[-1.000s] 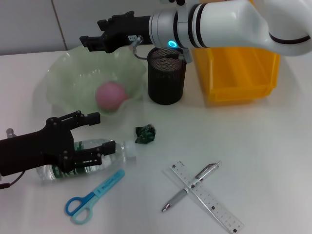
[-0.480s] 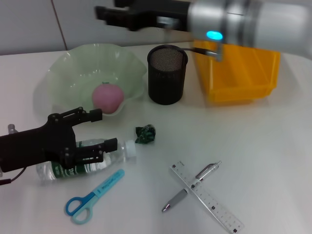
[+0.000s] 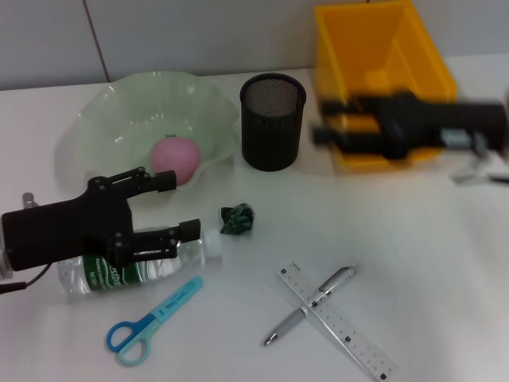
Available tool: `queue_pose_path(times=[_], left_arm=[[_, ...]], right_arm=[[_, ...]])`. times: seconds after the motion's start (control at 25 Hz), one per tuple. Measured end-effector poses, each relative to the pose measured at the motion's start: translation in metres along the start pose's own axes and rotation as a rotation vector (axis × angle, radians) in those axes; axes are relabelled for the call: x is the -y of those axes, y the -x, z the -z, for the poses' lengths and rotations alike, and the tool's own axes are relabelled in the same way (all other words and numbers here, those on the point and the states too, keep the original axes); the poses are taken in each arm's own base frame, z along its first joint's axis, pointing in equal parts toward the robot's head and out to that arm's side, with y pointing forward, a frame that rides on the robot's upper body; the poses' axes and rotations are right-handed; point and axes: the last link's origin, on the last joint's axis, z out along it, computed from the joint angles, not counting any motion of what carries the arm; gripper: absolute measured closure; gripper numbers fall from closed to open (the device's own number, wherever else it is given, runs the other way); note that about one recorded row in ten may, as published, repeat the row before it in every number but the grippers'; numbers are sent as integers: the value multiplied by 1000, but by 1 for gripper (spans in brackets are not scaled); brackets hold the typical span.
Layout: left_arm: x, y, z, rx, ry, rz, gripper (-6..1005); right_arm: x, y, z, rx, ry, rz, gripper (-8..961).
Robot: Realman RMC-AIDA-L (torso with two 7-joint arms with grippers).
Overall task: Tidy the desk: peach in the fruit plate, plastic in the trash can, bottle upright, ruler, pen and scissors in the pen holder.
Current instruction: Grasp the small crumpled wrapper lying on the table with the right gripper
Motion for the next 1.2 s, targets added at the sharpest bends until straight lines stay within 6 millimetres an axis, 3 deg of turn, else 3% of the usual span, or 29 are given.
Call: queue_pose_path(times=[0.2,0.4,1.2], left_arm=[[1,-4,-6,2,16,8,138],[2,-5,-7,7,21,21,139],[2,-3,-11,54,40,30,139]], right_arm=[[3,-37,34,-114,-87,-28,321],[2,-54,48,-175,-113,-1,321],[1,-62,44,-216,-89,21,321]])
